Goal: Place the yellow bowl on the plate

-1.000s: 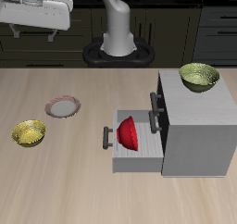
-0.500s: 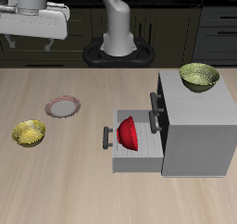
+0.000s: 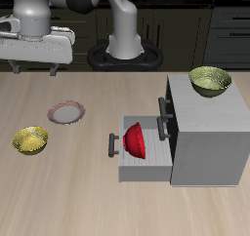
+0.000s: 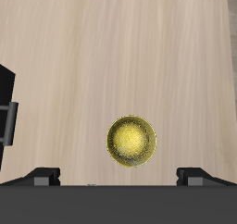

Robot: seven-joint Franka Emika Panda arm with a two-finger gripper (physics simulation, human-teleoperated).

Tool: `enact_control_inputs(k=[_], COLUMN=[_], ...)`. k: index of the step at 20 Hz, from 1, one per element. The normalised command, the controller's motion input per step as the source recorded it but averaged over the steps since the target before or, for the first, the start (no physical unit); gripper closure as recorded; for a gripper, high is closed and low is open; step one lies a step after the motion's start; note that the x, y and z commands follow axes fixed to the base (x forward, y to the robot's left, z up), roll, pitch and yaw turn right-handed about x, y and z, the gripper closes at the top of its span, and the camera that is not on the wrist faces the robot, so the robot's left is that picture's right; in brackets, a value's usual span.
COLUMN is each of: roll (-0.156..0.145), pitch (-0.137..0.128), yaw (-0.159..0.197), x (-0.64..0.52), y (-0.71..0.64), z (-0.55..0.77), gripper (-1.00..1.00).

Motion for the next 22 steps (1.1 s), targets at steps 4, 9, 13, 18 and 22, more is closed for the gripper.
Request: enact_control_inputs(k=[4,9,13,18,22], roll=[0.005,-0.005,-0.013,-0.023,-0.012], pitch=[0.024,0.027,0.028,0.029,0.010], yaw=[0.019,0.005,-0.018,-0.004,0.003], x=[0.12,0.02,-0.01,-0.09,-0.06], y=[0.09,-0.01,-0.07,-0.14,-0.09], z=[-0.37,-0.38,-0.30,-0.32,-0.26], gripper=[-1.00,-1.00,-1.00,-1.00,-1.00])
